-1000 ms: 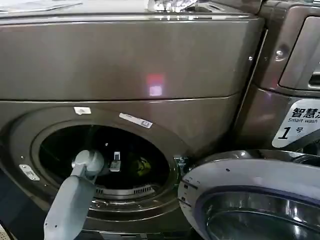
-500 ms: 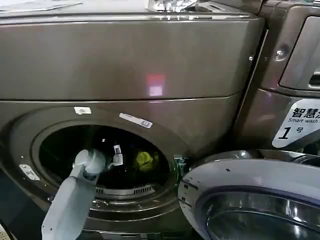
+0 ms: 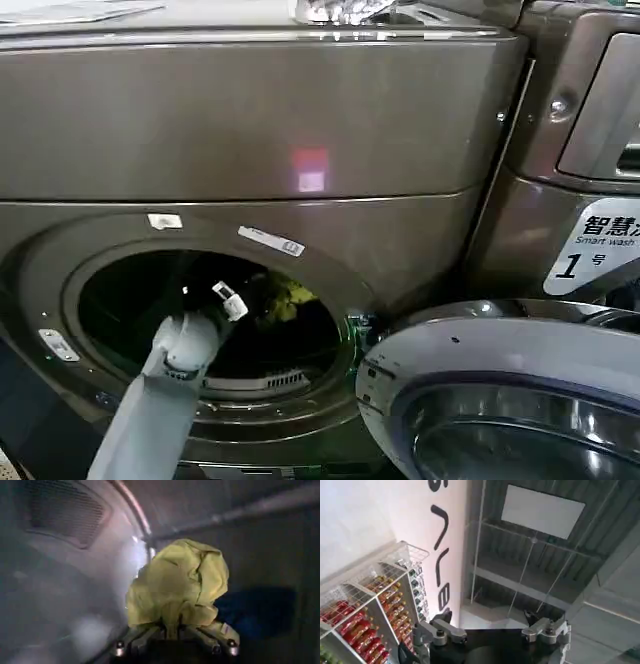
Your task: Grasp the clothes from the dryer.
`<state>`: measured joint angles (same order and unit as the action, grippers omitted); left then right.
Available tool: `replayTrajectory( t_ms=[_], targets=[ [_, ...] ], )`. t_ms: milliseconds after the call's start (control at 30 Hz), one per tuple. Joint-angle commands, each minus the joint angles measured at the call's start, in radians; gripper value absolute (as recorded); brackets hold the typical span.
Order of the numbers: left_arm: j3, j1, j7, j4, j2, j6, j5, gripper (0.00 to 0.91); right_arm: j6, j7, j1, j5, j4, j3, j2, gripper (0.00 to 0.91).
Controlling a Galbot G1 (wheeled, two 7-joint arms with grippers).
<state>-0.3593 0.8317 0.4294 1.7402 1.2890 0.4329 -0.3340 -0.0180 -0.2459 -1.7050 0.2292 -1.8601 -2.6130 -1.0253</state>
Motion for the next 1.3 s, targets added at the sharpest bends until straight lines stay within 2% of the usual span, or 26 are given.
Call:
replayTrajectory(
  t_ms=[33,367,700,1300],
  targets=[
    [-0.044,0.15,-0.289,0.114,0.059,-0.032,0.269,0.0,0.0,0.002,-0.001,0.0,0.002,-0.005,0.001,0.907],
    [-0.121,0.342,-0.409,0.327,0.145,-0.04,0.409,0.0,0.002,0.017,0.004,-0.001,0.006,-0.007,-0.001,0.907],
    [-0.146,0.528,-0.47,0.468,0.129,-0.044,0.459,0.0,0.006,0.038,0.013,0.018,0.022,-0.017,0.014,0.907],
    [-0.141,0.542,-0.468,0.47,0.133,-0.044,0.452,0.0,0.007,0.038,0.021,0.005,0.041,-0.009,0.017,0.907]
  ],
)
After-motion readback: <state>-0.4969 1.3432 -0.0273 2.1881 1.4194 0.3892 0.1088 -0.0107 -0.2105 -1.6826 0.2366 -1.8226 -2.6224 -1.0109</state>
